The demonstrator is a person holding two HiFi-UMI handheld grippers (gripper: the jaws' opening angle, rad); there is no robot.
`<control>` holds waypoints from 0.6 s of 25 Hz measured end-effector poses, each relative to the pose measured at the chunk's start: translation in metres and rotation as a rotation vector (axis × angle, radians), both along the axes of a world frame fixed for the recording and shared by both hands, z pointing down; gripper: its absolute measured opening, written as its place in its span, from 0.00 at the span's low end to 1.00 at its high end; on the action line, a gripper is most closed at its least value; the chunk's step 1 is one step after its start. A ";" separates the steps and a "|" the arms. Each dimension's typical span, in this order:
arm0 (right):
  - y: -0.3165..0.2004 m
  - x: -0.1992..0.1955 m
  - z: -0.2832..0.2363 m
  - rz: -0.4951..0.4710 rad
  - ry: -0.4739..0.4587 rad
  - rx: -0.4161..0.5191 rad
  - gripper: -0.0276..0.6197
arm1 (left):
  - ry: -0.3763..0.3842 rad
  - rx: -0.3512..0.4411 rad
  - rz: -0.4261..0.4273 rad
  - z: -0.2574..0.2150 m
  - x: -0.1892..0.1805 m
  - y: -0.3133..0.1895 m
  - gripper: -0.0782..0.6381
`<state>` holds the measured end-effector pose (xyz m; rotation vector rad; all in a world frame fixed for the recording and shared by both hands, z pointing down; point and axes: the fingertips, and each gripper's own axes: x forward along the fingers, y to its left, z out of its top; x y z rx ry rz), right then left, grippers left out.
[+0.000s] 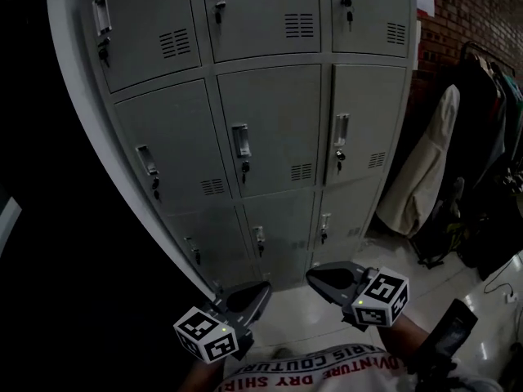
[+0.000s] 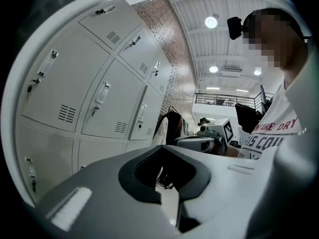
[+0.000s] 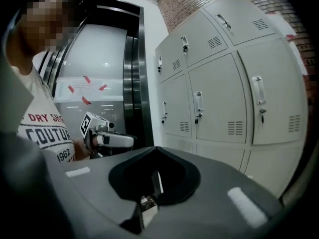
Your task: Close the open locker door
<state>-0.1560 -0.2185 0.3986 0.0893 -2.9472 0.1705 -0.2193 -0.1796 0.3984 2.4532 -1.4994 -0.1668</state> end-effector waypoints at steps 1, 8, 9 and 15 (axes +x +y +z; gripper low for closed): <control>0.016 0.021 0.004 0.005 -0.006 -0.027 0.03 | 0.000 -0.006 0.002 0.003 0.019 0.014 0.12; 0.140 0.151 0.054 -0.006 -0.017 -0.181 0.03 | -0.009 -0.034 0.039 0.039 0.148 0.119 0.12; 0.153 0.164 0.055 -0.010 -0.020 -0.194 0.03 | -0.016 -0.042 0.043 0.043 0.161 0.133 0.12; 0.205 0.206 0.028 -0.042 -0.070 -0.208 0.03 | -0.029 -0.025 0.012 0.023 0.196 0.189 0.12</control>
